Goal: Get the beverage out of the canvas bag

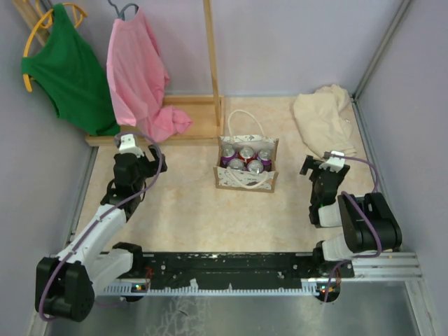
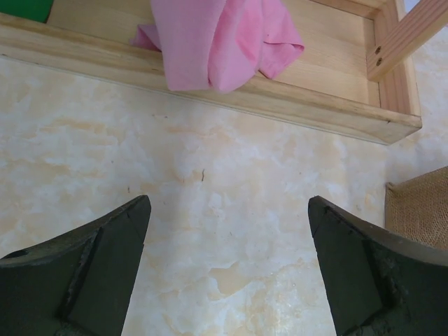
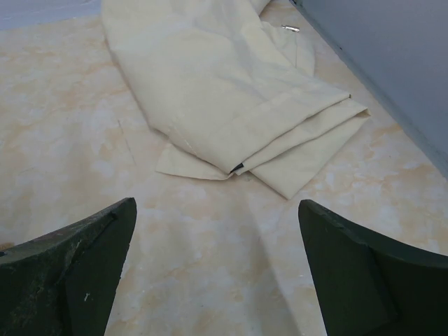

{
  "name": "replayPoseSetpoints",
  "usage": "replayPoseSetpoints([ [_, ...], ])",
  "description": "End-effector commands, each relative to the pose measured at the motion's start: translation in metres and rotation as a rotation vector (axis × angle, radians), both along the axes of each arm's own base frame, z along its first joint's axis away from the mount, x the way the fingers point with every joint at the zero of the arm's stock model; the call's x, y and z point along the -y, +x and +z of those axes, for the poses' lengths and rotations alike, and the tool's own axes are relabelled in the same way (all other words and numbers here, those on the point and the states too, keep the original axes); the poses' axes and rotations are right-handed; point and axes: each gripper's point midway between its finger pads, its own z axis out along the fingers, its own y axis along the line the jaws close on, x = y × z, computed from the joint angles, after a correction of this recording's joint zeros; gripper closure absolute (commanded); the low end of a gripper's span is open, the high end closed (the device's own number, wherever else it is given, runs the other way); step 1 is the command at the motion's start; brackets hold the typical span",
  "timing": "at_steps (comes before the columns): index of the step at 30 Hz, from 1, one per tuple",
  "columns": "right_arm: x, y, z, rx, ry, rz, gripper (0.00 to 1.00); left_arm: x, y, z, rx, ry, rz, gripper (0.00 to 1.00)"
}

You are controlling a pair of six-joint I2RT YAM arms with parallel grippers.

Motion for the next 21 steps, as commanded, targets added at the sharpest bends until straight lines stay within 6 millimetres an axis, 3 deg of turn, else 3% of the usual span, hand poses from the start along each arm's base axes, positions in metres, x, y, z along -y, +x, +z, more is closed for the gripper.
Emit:
replayPoseSetpoints([
  [1, 0.0, 0.005, 0.014, 0.052, -0.008, -0.01, 0.01, 0.008, 0.002, 0.009, 0.031, -0.003, -0.042, 0.0],
  [14, 0.0, 0.005, 0.015, 0.051, -0.009, -0.01, 0.01, 0.033, 0.01, -0.006, -0.054, -0.02, -0.166, 0.0],
  [21, 0.0, 0.005, 0.014, 0.051, -0.008, -0.011, 0.01, 0.086, 0.014, -0.003, -0.069, -0.058, -0.452, 0.0],
])
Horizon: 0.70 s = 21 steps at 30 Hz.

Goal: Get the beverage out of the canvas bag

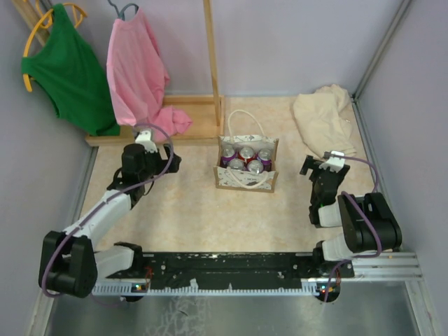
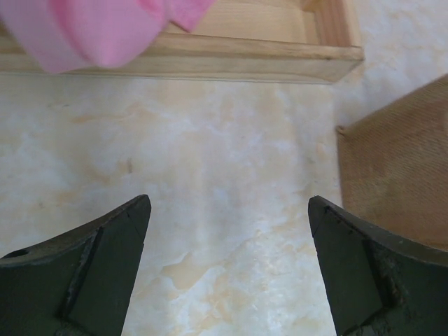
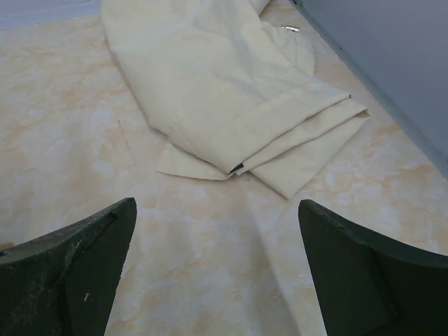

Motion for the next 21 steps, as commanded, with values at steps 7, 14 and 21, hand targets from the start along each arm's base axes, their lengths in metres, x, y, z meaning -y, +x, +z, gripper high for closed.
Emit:
replayPoseSetpoints([
  [7, 0.0, 0.005, 0.015, 0.053, -0.008, -0.01, 0.01, 0.109, 0.012, 0.036, 0.021, -0.02, -0.44, 0.0],
  [14, 0.0, 0.005, 0.015, 0.052, -0.008, -0.011, 0.01, 0.171, 0.009, 0.095, 0.103, -0.013, -0.609, 0.0],
  [21, 0.0, 0.005, 0.015, 0.052, -0.007, -0.01, 0.01, 0.208, 0.001, 0.139, 0.166, -0.066, -0.751, 0.0],
])
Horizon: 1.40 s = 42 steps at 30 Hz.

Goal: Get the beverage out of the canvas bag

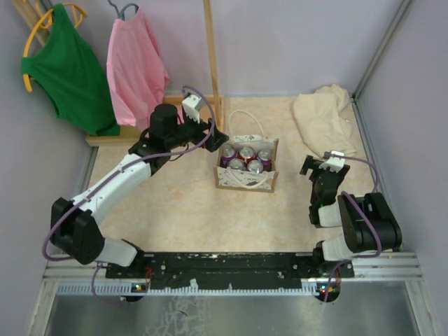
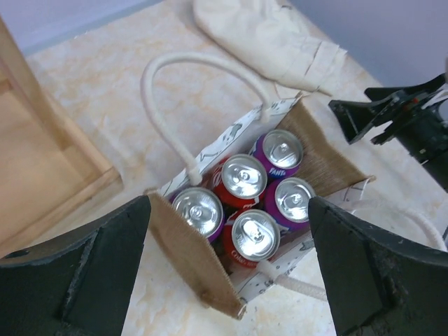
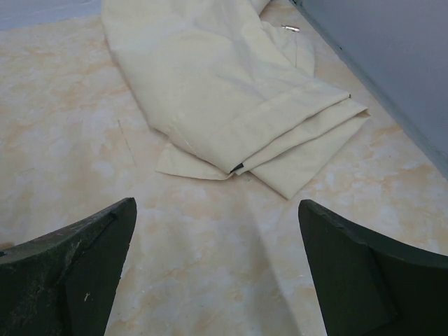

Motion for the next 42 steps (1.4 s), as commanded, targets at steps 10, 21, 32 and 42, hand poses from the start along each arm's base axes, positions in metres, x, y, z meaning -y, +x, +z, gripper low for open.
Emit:
replayPoseSetpoints([
  [10, 0.0, 0.005, 0.014, 0.051, -0.007, -0.011, 0.01, 0.085, -0.02, -0.009, 0.029, 0.159, -0.297, 0.1],
  [21, 0.0, 0.005, 0.015, 0.052, -0.007, -0.011, 0.01, 0.117, -0.021, -0.062, 0.015, 0.304, -0.435, 0.69],
  [32, 0.0, 0.005, 0.015, 0.052, -0.007, -0.01, 0.01, 0.139, -0.074, -0.104, 0.011, 0.409, -0.574, 0.72],
  [42, 0.0, 0.005, 0.014, 0.052, -0.008, -0.011, 0.01, 0.139, -0.079, -0.141, 0.021, 0.547, -0.518, 0.63],
])
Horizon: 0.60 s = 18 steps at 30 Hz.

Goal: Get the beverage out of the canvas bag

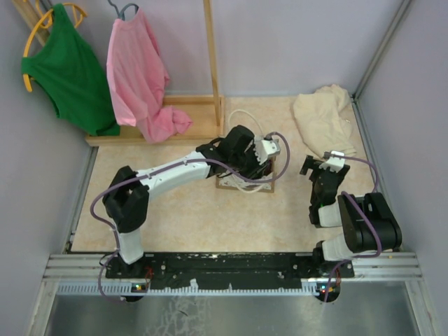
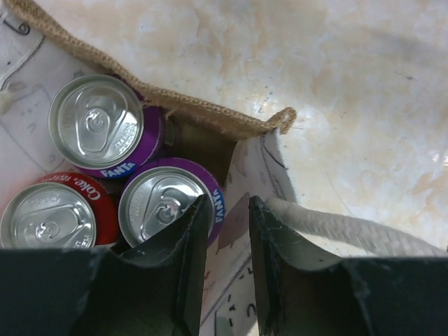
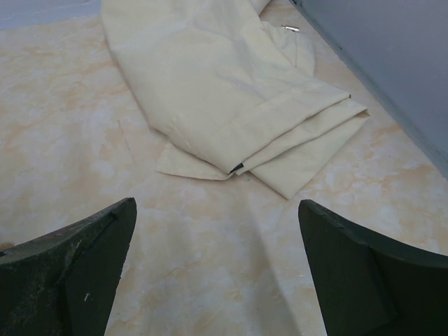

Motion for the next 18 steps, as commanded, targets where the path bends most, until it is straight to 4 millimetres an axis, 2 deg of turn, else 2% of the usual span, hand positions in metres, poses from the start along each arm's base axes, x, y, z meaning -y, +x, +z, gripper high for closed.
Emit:
replayPoseSetpoints([
  [1, 0.0, 0.005, 0.014, 0.051, -0.007, -0.011, 0.01, -0.007, 0.001, -0.025, 0.043, 0.091, 0.021, 0.62],
  [7, 0.0, 0.005, 0.014, 0.051, -0.008, -0.01, 0.01, -0.009, 0.008, -0.025, 0.118, 0.101, 0.096, 0.53],
  [14, 0.0, 0.005, 0.015, 0.052, -0.007, -0.011, 0.01, -0.007, 0.021, -0.008, 0.212, 0.051, 0.162, 0.46],
  [18, 0.0, 0.005, 0.014, 0.051, -0.007, -0.011, 0.01, -0.001, 0.023, 0.0, 0.242, 0.042, 0.16, 0.37],
])
